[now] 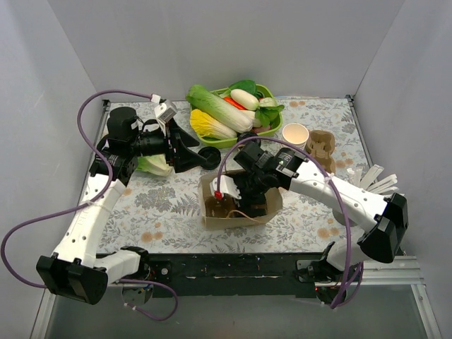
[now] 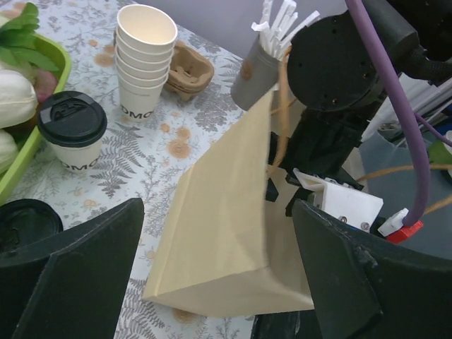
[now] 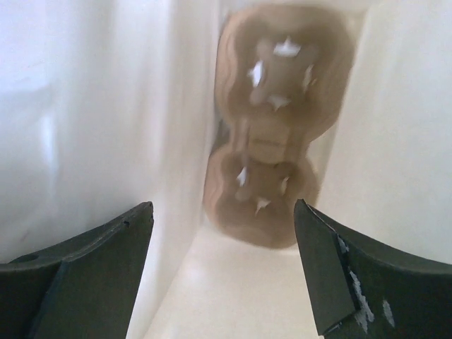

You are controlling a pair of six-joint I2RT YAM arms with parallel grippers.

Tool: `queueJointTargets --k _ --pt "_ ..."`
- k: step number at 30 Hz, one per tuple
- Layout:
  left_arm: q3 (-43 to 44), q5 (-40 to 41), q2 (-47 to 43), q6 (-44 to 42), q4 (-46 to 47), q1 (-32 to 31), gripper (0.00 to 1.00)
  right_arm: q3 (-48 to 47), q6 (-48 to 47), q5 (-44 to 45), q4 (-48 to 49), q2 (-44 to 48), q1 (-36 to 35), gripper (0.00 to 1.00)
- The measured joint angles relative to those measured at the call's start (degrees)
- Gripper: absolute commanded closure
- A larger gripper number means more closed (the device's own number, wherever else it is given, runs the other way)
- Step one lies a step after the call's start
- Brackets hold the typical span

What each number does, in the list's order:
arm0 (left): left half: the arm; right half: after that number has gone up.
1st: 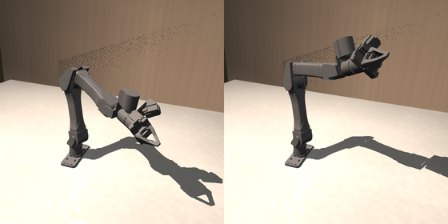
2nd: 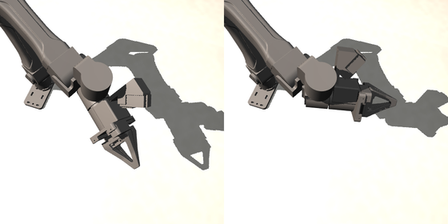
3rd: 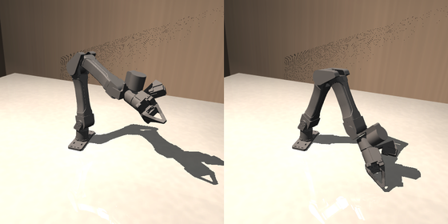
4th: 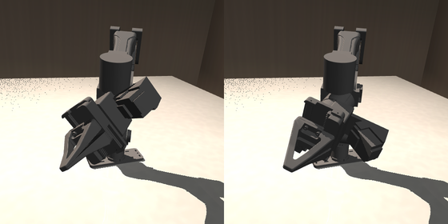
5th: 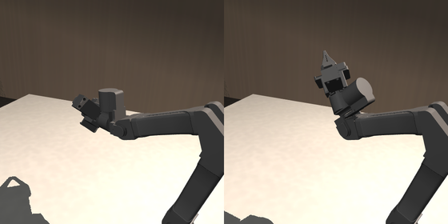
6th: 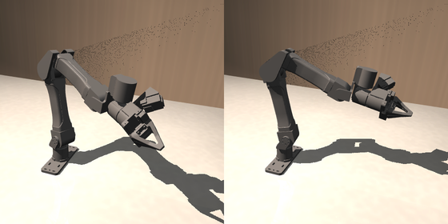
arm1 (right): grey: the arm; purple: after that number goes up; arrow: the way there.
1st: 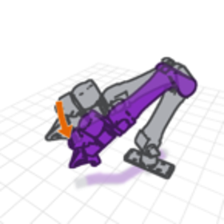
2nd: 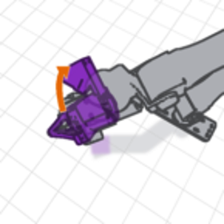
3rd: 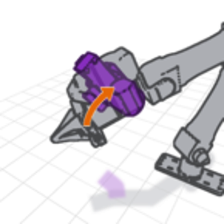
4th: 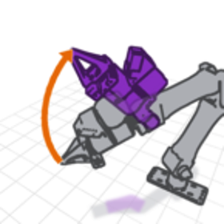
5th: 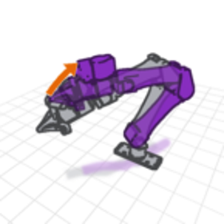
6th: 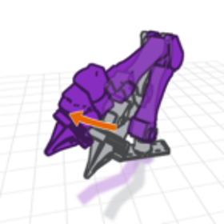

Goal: Pack the takeout coffee

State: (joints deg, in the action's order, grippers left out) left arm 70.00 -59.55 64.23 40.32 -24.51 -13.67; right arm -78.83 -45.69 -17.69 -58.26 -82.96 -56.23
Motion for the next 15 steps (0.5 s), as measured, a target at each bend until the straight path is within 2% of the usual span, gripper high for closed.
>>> queueJointTargets --k 7,15 --pt "-0.09 -4.11 1.44 1.03 -0.2 -1.6 0.15 -3.17 0.79 -3.43 -1.51 -2.21 0.0 0.13" --pt "-2.95 -2.08 2.43 -1.22 0.07 -5.11 0.16 -5.68 0.46 -4.17 -3.91 -3.26 0.0 0.13"
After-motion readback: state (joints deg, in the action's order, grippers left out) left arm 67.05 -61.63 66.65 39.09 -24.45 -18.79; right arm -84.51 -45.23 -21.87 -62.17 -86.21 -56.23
